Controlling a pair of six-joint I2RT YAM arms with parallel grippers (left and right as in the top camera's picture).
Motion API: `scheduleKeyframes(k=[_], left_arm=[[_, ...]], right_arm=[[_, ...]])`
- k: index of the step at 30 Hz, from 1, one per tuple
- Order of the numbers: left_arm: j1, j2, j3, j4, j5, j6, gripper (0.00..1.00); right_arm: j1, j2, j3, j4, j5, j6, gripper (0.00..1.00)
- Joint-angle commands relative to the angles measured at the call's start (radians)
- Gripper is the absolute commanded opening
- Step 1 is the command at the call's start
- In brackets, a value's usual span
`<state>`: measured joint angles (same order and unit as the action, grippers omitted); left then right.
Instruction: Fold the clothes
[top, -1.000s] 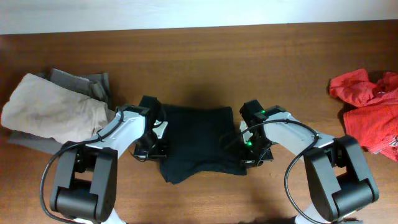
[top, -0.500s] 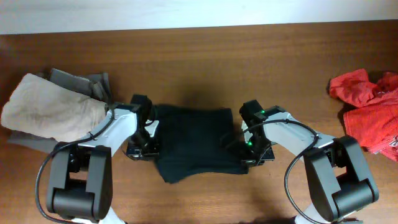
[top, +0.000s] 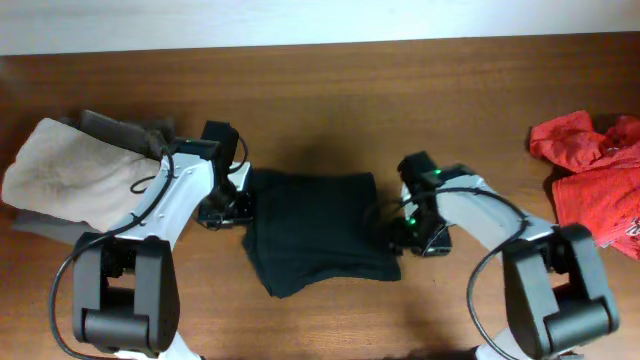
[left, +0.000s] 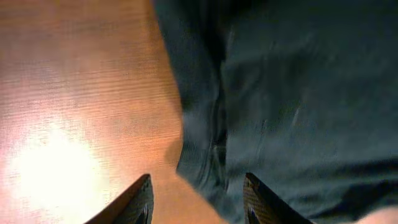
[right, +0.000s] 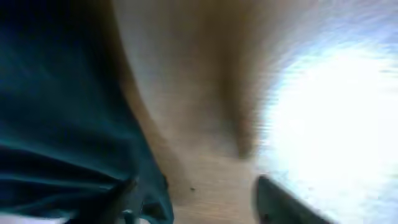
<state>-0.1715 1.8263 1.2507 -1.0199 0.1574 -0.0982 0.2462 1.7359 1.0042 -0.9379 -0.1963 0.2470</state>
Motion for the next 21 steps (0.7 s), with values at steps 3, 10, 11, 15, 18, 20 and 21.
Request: scheduleKeyframes(k=[3,10,11,15,18,20,21], left_arm=[[-0.001,0.01,0.017,0.126,0.084,0.004,0.18],[-0.063,0.013,0.01,0.354,0.09,0.184,0.0],[-0.07,0.016,0.01,0.368,0.09,0.211,0.0],[-0.084,0.053,0.01,0.393,0.08,0.283,0.0],[-0.084,0.104,0.01,0.397,0.079,0.295,0.0],[-0.084,0.142,0.01,0.403,0.079,0.295,0.0],[-0.084,0.158,0.01,0.404,0.079,0.295,0.0]], right_arm=[[-0.045,-0.045,0.058,0.095,-0.33,-0.166,0.27],[0.01,-0.038,0.051,0.143,-0.334,-0.162,0.09],[0.018,-0.034,0.047,0.13,-0.324,-0.161,0.08],[0.051,-0.016,0.012,0.105,-0.315,-0.162,0.08],[0.076,0.007,-0.019,0.114,-0.312,-0.161,0.08],[0.089,0.024,-0.037,0.117,-0.291,-0.161,0.07],[0.091,0.033,-0.045,0.117,-0.274,-0.161,0.06]])
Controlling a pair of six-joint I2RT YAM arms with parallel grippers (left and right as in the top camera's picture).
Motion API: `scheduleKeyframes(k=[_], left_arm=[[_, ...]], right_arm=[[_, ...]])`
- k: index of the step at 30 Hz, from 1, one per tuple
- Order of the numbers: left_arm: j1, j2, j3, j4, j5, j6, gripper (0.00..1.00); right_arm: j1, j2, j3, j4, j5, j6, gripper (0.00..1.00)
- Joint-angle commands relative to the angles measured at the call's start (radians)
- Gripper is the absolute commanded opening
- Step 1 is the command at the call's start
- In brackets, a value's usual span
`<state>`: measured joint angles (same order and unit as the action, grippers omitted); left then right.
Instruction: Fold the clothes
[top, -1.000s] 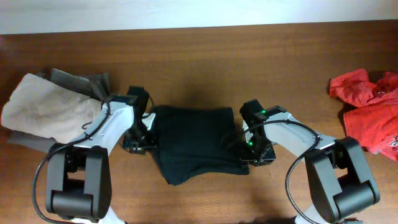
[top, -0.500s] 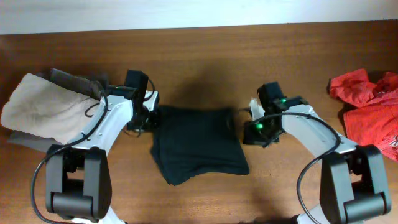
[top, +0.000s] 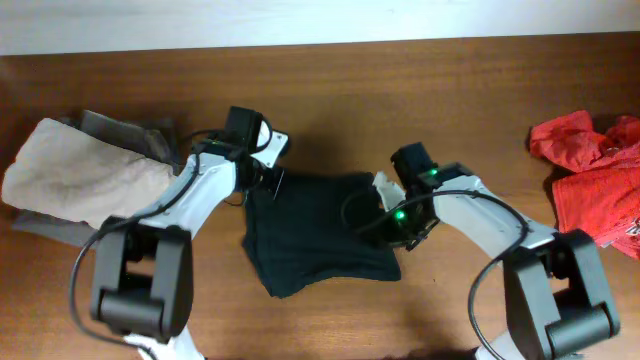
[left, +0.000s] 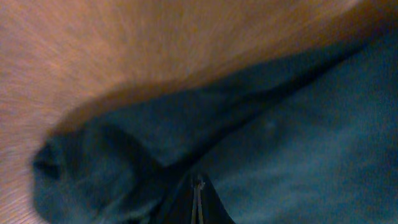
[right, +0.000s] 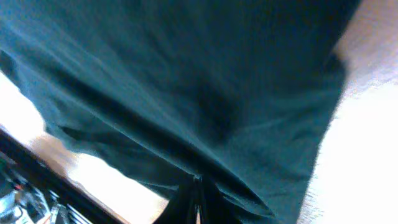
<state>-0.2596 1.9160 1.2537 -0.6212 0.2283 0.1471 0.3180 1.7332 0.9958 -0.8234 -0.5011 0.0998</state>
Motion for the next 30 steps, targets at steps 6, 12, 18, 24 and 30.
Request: scheduleKeyframes(k=[6,12,18,24,30], left_arm=[[0.005,0.119,0.008,0.049,-0.083,0.05,0.0],[0.005,0.118,0.073,0.069,-0.125,0.049,0.0],[0.005,0.117,0.332,-0.181,-0.124,0.048,0.14],[0.004,0.11,0.565,-0.498,-0.122,-0.074,0.14],[0.004,0.017,0.585,-0.663,-0.172,-0.142,0.06]], right_arm=[[0.019,0.048,-0.062,-0.044,0.332,0.156,0.04],[0.019,0.048,-0.062,-0.09,0.401,0.197,0.04],[0.019,0.005,-0.036,-0.093,0.373,0.178,0.04],[0.019,-0.145,0.067,-0.076,0.363,0.14,0.04],[0.019,-0.2,0.089,0.005,0.288,0.099,0.04]])
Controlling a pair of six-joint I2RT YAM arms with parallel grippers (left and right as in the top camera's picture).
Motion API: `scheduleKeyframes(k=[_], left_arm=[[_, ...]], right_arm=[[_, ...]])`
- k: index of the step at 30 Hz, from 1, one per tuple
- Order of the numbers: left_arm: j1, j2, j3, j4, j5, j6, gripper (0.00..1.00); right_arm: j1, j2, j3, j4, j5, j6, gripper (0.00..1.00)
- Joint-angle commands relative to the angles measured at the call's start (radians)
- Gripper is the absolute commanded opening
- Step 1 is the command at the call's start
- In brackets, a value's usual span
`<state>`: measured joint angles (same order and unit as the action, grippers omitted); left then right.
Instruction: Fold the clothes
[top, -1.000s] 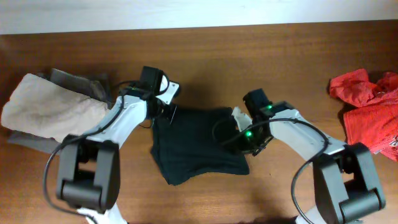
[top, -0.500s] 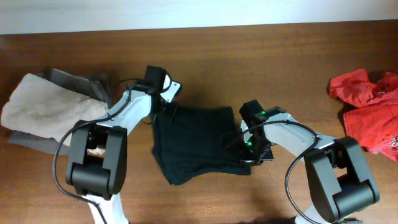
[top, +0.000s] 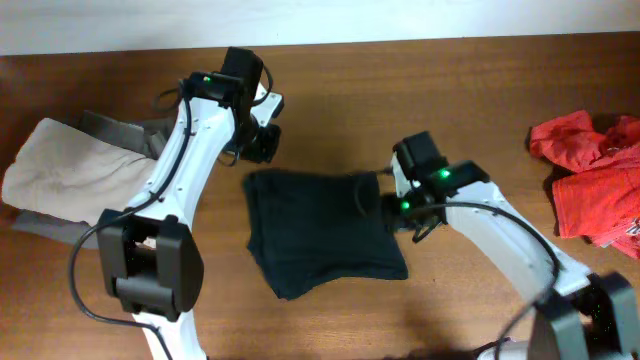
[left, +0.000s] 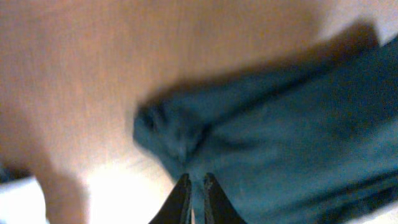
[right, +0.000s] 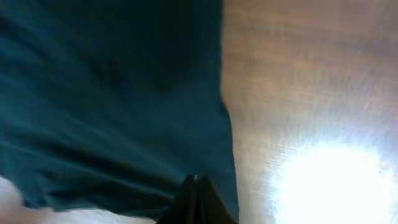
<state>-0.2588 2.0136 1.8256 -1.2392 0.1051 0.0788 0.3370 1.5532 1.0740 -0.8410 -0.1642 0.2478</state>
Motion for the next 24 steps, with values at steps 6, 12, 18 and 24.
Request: scheduleKeyframes(k=[6,12,18,24], left_arm=[[-0.041,-0.272,-0.064,-0.121,-0.136,-0.144,0.07],[-0.126,-0.428,-0.407,-0.033,-0.076,-0.195,0.16],[-0.195,-0.443,-0.789,0.203,0.057,-0.195,0.18],[-0.199,-0.443,-0.953,0.377,0.061,-0.195,0.18]], right_arm=[[0.0,-0.013,0.011,0.098,-0.118,-0.06,0.05],[0.0,-0.005,0.011,0.169,-0.169,-0.042,0.12],[0.0,0.056,0.011,0.265,-0.166,0.177,0.1],[0.003,0.164,0.011,0.333,-0.197,0.263,0.04]])
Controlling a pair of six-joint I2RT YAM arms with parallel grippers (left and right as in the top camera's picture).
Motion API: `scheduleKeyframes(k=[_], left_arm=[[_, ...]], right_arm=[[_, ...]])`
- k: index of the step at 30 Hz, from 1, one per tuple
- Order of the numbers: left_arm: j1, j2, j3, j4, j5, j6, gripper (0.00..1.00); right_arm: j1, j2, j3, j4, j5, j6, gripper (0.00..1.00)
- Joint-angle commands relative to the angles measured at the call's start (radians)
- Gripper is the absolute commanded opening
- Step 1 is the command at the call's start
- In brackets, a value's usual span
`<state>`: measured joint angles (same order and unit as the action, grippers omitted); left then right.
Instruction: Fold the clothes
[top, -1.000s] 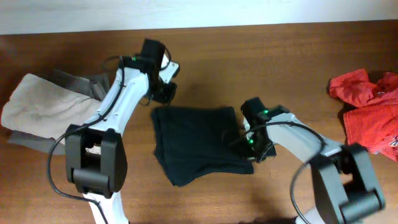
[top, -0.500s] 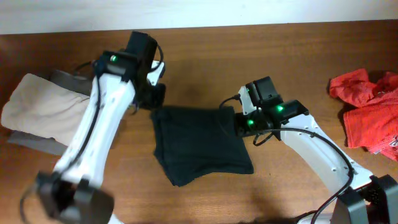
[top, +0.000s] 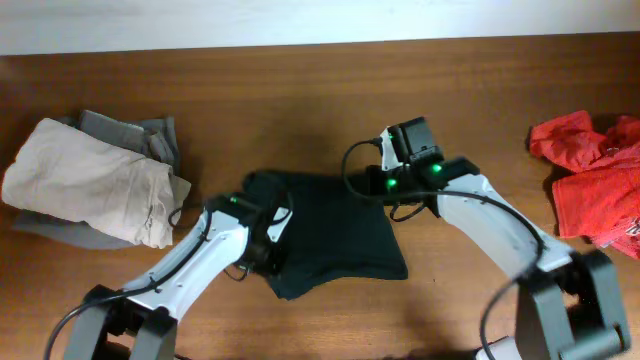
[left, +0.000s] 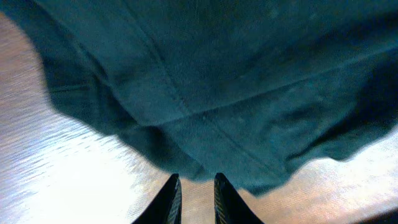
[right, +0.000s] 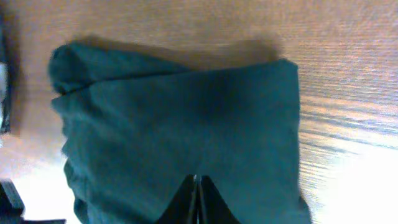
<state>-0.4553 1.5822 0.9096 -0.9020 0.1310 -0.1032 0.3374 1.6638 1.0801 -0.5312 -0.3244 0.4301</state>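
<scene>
A dark teal garment lies partly folded mid-table, also filling the left wrist view and the right wrist view. My left gripper is low at its front left edge. Its fingertips stand a narrow gap apart, open, with bare wood between them just off the hem. My right gripper is over the garment's back right corner. In the right wrist view the right gripper is shut, tips together above the cloth, and no cloth shows pinched.
A folded beige cloth lies on grey cloth at the table's left end. Crumpled red garments sit at the right edge. Brown wooden table extends behind the garment.
My left arm has gone from the back left, behind the garment's corner, to low at its front left edge, with its fingers now parted. My right gripper shifted from the right edge toward the back right corner.
Both grippers stood open at the garment's left and right edges. Then both were shut, the left at the back left corner and the right at the right side. Then the left was raised behind the corner. Now it is open at the front left hem.
</scene>
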Motion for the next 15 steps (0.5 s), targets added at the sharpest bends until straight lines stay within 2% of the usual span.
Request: scheduleKeyframes(k=[1,8,15], left_arm=[[-0.002,-0.011,-0.052,0.055,0.034,-0.012,0.18],[-0.002,-0.011,-0.126,0.122,0.052,-0.013,0.18],[-0.002,-0.011,-0.126,0.109,0.117,-0.017,0.19]], right_arm=[[0.003,0.076,0.005,0.04,-0.051,0.08,0.04],[0.003,0.184,0.005,0.119,-0.039,0.114,0.04],[0.001,0.233,0.005,0.182,0.173,0.155,0.04]])
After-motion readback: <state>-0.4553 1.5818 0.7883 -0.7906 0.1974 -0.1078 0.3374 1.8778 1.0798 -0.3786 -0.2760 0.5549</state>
